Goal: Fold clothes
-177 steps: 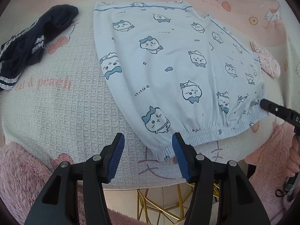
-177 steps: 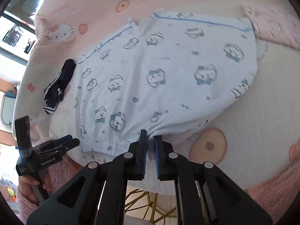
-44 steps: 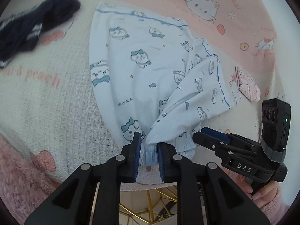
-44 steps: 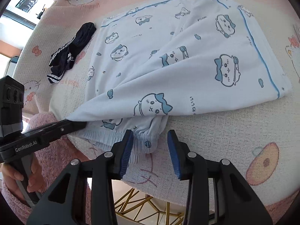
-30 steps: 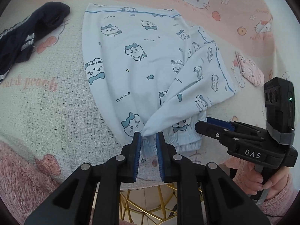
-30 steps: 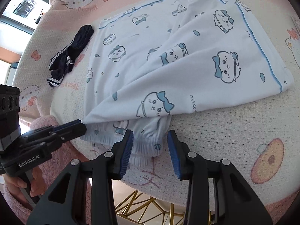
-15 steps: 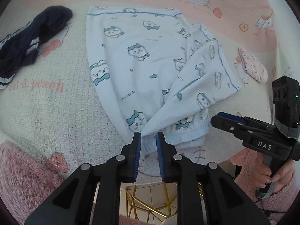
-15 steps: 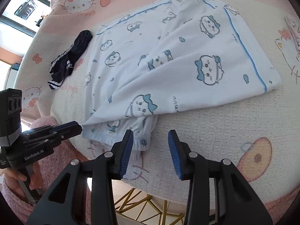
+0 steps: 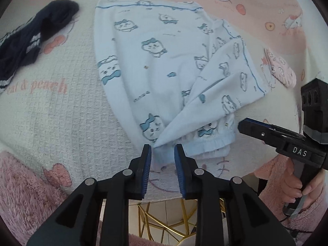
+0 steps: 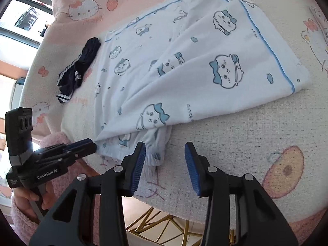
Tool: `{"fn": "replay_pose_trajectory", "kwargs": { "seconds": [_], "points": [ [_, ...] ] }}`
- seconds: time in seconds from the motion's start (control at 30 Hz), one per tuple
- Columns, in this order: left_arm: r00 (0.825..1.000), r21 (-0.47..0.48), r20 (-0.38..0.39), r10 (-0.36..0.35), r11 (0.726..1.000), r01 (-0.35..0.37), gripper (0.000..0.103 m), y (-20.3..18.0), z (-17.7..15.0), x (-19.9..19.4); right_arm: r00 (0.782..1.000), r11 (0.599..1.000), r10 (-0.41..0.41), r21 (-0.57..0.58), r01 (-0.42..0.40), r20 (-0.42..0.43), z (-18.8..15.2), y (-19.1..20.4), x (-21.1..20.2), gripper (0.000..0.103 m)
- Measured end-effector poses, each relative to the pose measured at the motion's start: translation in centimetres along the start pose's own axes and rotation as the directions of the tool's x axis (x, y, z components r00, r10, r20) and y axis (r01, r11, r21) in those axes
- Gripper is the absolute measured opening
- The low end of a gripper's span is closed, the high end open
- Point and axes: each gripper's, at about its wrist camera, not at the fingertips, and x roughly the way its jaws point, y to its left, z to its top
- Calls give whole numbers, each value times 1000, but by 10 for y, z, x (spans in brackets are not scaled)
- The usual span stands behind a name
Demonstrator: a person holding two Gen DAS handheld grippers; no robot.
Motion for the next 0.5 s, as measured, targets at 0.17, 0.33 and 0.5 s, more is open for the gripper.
{"fn": "replay_pose_trajectory", "kwargs": {
  "seconds": [0.17,0.33,0.5],
  "points": [
    [988,38,-49,144,989,-143,26,-3,1,11,990,990,-124,-70,119,-71,-7,11,20,40],
    [997,78,21,70,994,-72,26,-18,9,-15,994,994,-107,28,106,25,-6,-23,-31,40],
    [997,213,72,-24,977,8,26,-88,40,-8,959,966,-225,167,197,170,6,-69,-91,40]
  ]
}}
